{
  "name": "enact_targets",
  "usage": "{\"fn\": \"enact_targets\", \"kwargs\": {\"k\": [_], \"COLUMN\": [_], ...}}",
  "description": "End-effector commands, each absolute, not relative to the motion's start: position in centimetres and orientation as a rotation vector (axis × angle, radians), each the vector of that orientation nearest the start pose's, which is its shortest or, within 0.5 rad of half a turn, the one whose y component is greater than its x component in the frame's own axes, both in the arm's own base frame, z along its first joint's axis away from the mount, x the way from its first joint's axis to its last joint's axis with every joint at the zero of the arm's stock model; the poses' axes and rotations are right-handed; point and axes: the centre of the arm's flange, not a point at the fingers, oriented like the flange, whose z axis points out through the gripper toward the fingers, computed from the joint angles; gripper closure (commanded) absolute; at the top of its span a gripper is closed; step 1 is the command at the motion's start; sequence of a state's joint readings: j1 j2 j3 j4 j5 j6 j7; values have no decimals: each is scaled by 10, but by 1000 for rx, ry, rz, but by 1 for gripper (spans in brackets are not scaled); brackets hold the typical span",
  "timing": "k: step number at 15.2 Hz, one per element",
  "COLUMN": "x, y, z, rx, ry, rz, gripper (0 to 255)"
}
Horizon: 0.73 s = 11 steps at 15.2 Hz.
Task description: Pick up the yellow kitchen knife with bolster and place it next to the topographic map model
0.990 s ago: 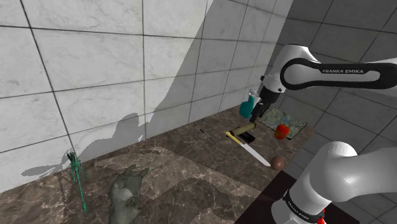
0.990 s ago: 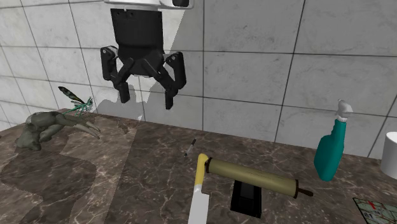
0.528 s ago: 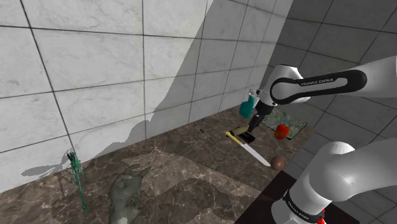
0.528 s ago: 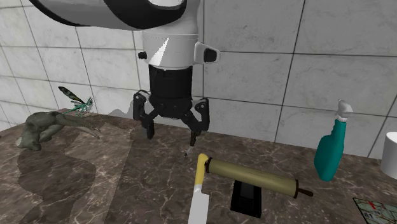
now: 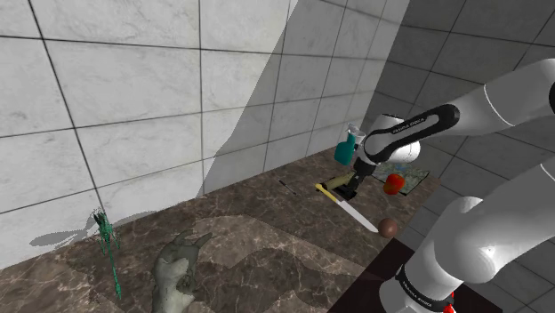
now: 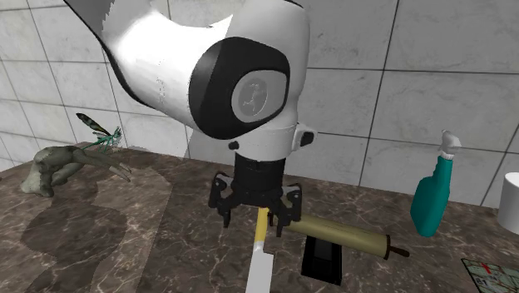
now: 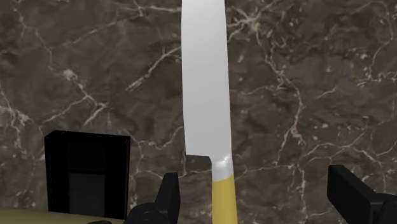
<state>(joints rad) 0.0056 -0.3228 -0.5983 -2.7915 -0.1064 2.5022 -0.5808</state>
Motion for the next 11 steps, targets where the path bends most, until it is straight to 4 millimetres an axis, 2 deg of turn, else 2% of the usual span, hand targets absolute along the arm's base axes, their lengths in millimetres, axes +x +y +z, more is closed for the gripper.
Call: {"fn": "enact_targets", "kwargs": {"k": [1, 3, 11], "x": [319, 320, 322], "y": [-204, -215, -210], "z": [261, 241, 201], "rx": [-3032, -3027, -3027], "ry": [-169, -183, -183], "rz": [-78, -74, -74], "gripper": [0, 0, 0]}}
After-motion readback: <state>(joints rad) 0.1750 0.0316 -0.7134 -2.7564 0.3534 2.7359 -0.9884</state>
